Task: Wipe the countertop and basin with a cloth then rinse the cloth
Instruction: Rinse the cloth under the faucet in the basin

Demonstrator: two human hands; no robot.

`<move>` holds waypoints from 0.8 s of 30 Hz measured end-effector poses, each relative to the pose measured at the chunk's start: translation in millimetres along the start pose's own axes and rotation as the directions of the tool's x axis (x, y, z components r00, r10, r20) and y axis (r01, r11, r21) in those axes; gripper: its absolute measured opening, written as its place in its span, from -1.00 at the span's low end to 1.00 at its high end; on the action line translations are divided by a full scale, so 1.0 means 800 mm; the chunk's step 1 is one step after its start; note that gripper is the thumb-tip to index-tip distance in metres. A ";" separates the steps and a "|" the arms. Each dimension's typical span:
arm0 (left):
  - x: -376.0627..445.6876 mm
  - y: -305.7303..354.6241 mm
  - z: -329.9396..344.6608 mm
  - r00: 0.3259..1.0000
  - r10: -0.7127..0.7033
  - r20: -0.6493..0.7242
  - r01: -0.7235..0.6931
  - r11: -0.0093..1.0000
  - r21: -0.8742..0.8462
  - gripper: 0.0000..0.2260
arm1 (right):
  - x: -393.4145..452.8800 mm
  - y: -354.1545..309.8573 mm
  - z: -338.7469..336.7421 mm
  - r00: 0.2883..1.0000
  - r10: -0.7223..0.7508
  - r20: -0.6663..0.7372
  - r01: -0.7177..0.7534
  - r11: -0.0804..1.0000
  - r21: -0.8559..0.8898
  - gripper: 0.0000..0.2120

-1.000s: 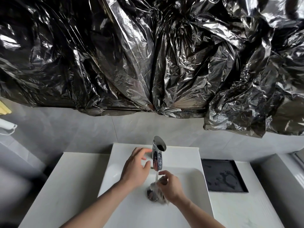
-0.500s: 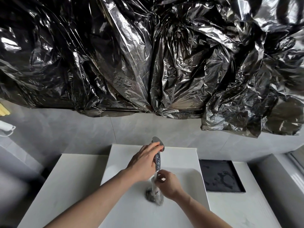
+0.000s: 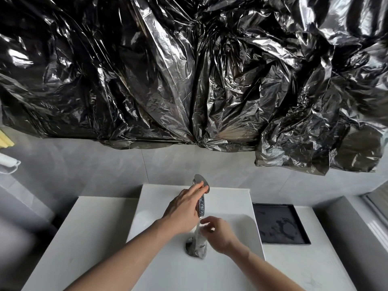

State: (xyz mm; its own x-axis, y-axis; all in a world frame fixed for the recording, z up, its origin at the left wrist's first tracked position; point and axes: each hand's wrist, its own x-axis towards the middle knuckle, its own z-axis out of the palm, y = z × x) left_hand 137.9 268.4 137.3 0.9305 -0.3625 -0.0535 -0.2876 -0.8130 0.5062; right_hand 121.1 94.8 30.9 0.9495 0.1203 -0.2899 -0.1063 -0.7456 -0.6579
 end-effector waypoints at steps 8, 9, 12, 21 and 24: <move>-0.018 -0.003 0.011 0.997 0.060 -0.051 -0.057 0.996 0.061 -0.40 | -0.024 -0.049 -0.067 0.962 -0.093 0.257 0.212 0.848 -0.487 -0.49; -0.032 -0.007 0.019 0.994 0.017 -0.105 -0.020 1.000 -0.022 -0.40 | -0.027 -0.055 -0.074 0.965 -0.115 0.237 0.219 0.852 -0.476 -0.50; -0.067 -0.022 0.054 0.973 -0.210 -0.098 0.169 0.933 -0.317 -0.51 | -0.042 -0.071 -0.094 0.969 -0.201 0.141 0.240 0.894 -0.379 -0.59; -0.065 -0.002 0.041 0.973 -0.207 0.104 0.226 0.749 -0.623 -0.88 | -0.088 -0.080 -0.128 0.972 -0.234 -0.031 0.236 0.960 0.151 -0.78; -0.069 -0.004 0.032 0.972 -0.233 0.022 0.182 0.694 -0.696 -0.91 | -0.104 -0.055 -0.119 0.989 -0.134 -0.062 0.145 0.961 0.234 -0.66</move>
State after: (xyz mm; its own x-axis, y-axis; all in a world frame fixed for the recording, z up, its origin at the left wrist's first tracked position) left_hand 81.5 279.5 116.1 0.9666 -0.1730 -0.1889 0.1279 -0.3131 0.9411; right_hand 75.0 55.2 150.6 0.9715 0.1786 -0.1556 -0.0338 -0.5458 -0.8372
